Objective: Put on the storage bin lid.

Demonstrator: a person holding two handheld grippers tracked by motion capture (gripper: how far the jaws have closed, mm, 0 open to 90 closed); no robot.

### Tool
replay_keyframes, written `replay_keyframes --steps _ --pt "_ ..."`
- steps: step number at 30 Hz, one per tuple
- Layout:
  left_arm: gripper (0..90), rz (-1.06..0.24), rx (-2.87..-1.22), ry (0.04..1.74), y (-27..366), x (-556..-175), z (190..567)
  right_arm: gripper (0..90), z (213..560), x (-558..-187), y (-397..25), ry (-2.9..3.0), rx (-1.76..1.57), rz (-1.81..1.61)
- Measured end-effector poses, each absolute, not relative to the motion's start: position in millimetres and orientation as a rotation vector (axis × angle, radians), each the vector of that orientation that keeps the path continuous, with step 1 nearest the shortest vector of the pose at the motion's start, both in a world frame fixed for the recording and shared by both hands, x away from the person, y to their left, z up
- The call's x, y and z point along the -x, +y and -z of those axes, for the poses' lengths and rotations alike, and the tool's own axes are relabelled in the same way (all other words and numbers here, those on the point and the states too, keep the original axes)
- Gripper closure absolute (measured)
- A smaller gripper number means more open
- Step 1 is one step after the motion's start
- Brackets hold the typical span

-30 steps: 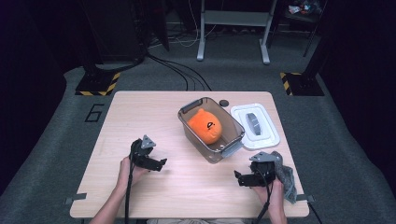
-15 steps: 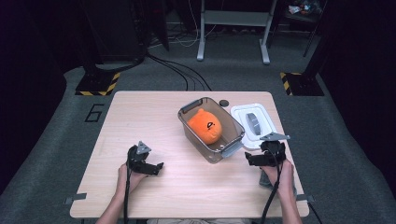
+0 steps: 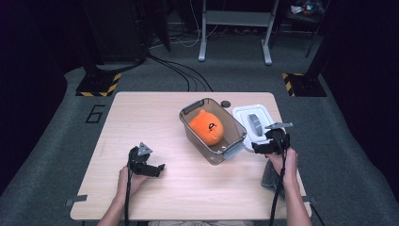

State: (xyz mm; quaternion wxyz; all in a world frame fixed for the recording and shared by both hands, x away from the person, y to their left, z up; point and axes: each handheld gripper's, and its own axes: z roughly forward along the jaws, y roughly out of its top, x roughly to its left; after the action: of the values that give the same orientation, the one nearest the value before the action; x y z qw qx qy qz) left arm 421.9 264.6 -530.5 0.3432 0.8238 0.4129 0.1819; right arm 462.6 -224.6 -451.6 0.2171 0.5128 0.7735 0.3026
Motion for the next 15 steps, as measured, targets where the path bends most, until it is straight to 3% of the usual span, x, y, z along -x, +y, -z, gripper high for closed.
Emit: replay_keyframes --steps 15 --pt "0.0 -0.473 -2.154 1.057 264.7 -421.7 530.1 5.1 450.5 -509.0 -224.1 2.142 -1.444 -0.784"
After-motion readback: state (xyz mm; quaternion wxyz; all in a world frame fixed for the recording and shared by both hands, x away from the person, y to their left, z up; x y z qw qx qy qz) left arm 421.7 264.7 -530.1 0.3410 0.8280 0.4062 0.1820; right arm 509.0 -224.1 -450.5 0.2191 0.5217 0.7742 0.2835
